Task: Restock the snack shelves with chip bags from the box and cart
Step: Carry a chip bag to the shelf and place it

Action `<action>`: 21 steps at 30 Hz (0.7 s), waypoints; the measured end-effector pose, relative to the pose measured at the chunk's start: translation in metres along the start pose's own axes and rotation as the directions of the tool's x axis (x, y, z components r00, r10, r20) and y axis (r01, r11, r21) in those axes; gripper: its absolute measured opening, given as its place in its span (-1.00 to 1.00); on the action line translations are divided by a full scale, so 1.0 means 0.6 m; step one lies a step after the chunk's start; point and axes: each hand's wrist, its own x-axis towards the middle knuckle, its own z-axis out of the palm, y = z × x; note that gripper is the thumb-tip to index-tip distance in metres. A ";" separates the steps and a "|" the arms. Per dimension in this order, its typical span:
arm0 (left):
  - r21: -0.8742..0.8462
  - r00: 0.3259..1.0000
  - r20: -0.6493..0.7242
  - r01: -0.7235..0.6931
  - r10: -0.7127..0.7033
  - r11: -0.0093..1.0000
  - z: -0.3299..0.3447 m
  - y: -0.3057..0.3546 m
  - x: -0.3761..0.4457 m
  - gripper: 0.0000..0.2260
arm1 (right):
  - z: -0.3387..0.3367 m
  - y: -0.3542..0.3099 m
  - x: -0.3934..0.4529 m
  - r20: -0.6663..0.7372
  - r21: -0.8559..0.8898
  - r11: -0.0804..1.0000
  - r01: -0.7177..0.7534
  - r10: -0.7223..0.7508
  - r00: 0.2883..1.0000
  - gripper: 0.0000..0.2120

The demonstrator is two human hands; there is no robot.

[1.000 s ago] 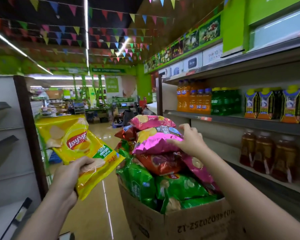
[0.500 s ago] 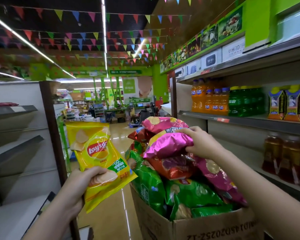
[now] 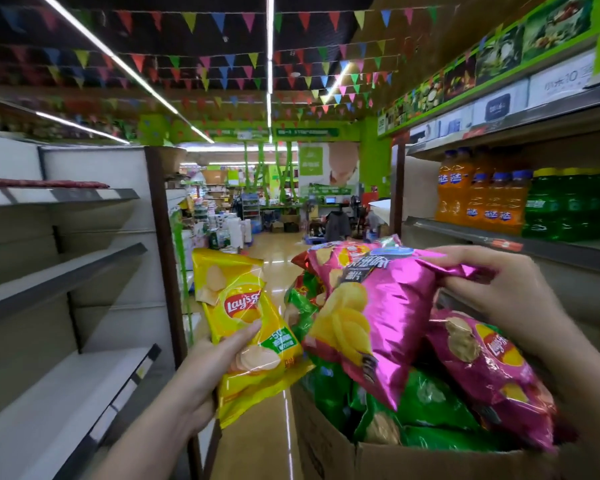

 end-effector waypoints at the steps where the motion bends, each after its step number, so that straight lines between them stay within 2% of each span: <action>1: -0.015 1.000 -0.005 0.004 -0.004 1.000 0.002 -0.001 -0.009 -0.50 | 0.005 -0.008 -0.003 -0.022 0.054 0.998 0.040 -0.039 0.999 -0.57; 4: 0.015 0.997 -0.069 -0.027 0.028 1.000 -0.002 -0.008 -0.041 -0.45 | 0.033 -0.035 -0.001 -0.104 0.257 0.948 0.188 -0.166 0.981 -0.66; 6: 0.071 0.987 -0.133 -0.083 0.092 0.994 -0.016 -0.015 -0.065 -0.34 | 0.062 -0.051 0.004 -0.149 0.471 0.855 0.217 -0.165 0.975 -0.79; 8: 0.132 0.977 -0.149 -0.134 0.153 0.982 -0.035 -0.020 -0.095 -0.24 | 0.100 -0.068 0.008 -0.123 0.657 0.732 0.183 -0.135 0.983 -0.84; 12: 0.144 0.956 -0.203 -0.183 0.210 0.973 -0.091 -0.022 -0.172 -0.02 | 0.206 -0.116 0.000 0.023 0.823 0.563 0.069 -0.154 0.988 -0.85; 13: 0.111 0.945 -0.234 -0.207 0.228 0.972 -0.110 -0.019 -0.199 -0.01 | 0.241 -0.140 -0.011 0.082 0.880 0.475 -0.006 -0.139 0.987 -0.80; 15: 0.060 0.916 -0.302 -0.257 0.263 0.965 -0.143 -0.007 -0.252 -0.05 | 0.300 -0.185 -0.042 0.235 0.922 0.347 -0.175 -0.139 0.962 -0.92; 17: 0.039 0.878 -0.386 -0.289 0.281 0.957 -0.176 0.004 -0.304 -0.15 | 0.347 -0.232 -0.075 0.383 0.915 0.210 -0.344 -0.187 0.904 -0.76; 19: 0.031 0.821 -0.488 -0.324 0.298 0.945 -0.209 0.011 -0.362 -0.21 | 0.389 -0.286 -0.116 0.555 0.831 0.112 -0.545 -0.248 0.794 -0.83; 21: 0.036 0.751 -0.579 -0.366 0.318 0.930 -0.231 0.017 -0.427 -0.12 | 0.416 -0.351 -0.167 0.667 0.719 0.044 -0.693 -0.321 0.672 -0.56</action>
